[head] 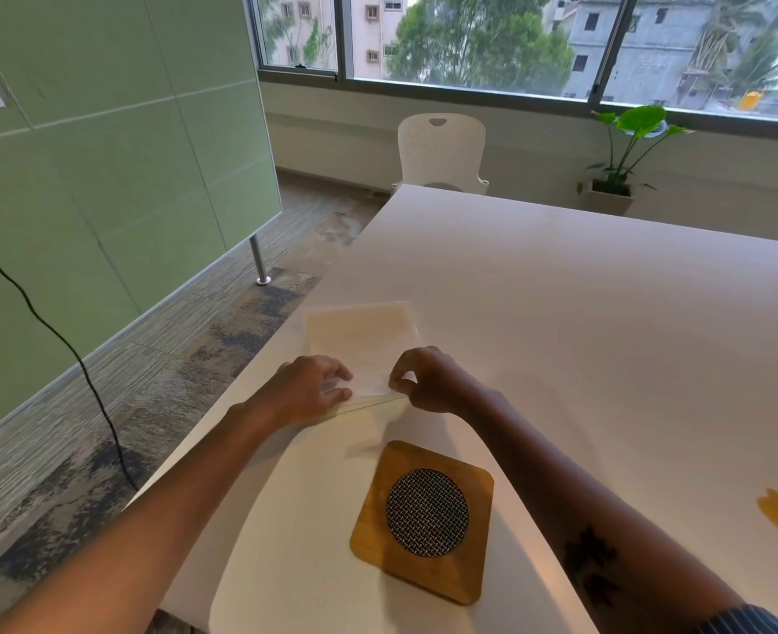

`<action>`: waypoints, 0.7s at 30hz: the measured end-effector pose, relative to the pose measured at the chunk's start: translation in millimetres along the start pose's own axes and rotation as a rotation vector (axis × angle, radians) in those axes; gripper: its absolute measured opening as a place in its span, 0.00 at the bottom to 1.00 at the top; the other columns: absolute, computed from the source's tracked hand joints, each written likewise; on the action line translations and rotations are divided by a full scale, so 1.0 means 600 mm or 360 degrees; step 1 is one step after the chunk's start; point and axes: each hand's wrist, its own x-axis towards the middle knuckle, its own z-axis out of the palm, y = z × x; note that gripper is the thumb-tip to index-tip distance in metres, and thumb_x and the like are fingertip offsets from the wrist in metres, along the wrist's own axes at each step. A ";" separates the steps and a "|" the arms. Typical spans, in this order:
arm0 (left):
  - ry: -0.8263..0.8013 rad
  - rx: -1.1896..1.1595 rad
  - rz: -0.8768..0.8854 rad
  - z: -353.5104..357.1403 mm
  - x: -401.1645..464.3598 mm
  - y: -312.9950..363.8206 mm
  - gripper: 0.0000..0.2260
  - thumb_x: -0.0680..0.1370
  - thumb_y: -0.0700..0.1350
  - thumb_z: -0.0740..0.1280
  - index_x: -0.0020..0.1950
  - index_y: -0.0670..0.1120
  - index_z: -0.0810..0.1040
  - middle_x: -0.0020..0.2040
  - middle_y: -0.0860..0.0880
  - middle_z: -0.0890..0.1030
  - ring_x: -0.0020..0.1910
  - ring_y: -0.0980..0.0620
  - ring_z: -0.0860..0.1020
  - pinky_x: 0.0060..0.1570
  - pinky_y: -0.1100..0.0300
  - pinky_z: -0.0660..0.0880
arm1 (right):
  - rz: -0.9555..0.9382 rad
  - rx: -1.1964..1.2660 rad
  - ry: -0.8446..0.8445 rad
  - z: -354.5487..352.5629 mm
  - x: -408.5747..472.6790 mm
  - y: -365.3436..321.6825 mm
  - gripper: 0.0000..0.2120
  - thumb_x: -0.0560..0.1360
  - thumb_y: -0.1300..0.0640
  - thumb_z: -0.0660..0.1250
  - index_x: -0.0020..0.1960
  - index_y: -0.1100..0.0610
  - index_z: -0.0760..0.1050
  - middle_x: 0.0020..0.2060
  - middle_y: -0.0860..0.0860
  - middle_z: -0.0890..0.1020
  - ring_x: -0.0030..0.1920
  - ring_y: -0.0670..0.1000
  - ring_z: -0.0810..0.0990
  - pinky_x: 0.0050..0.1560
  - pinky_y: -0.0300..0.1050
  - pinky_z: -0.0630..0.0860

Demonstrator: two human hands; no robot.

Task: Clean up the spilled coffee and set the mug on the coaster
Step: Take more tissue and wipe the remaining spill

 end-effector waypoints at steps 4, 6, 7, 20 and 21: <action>0.0055 0.0105 0.0117 0.001 -0.006 0.004 0.05 0.76 0.49 0.76 0.46 0.51 0.81 0.55 0.52 0.86 0.57 0.48 0.84 0.63 0.49 0.76 | -0.0002 0.0040 0.0019 0.002 -0.002 0.002 0.08 0.80 0.63 0.70 0.51 0.55 0.87 0.56 0.48 0.87 0.59 0.52 0.81 0.66 0.58 0.78; 0.0072 0.0127 0.0160 0.002 -0.009 0.005 0.07 0.76 0.48 0.75 0.43 0.53 0.77 0.55 0.52 0.86 0.55 0.47 0.84 0.63 0.49 0.76 | 0.0000 0.0064 0.0033 0.001 -0.004 0.002 0.07 0.80 0.61 0.70 0.52 0.53 0.87 0.57 0.47 0.87 0.59 0.51 0.82 0.66 0.58 0.78; 0.0083 0.0131 0.0177 0.003 -0.011 0.005 0.08 0.77 0.47 0.74 0.44 0.53 0.76 0.55 0.52 0.86 0.55 0.47 0.84 0.62 0.51 0.75 | -0.0008 0.0080 0.0042 0.000 -0.005 0.001 0.07 0.81 0.59 0.71 0.53 0.52 0.87 0.56 0.47 0.87 0.58 0.51 0.82 0.66 0.58 0.78; 0.0571 0.0124 0.0288 -0.047 -0.005 0.039 0.06 0.82 0.51 0.68 0.53 0.49 0.77 0.51 0.52 0.85 0.50 0.44 0.83 0.56 0.52 0.70 | -0.0094 0.0126 0.0490 -0.052 -0.012 -0.025 0.09 0.83 0.56 0.70 0.58 0.53 0.89 0.57 0.47 0.89 0.57 0.53 0.86 0.58 0.52 0.81; 0.0563 0.0105 0.0266 -0.051 -0.006 0.039 0.07 0.81 0.52 0.70 0.54 0.50 0.77 0.51 0.52 0.86 0.51 0.43 0.83 0.56 0.52 0.70 | -0.0092 0.0158 0.0548 -0.056 -0.014 -0.027 0.09 0.82 0.56 0.71 0.57 0.52 0.89 0.56 0.46 0.89 0.57 0.51 0.86 0.56 0.52 0.82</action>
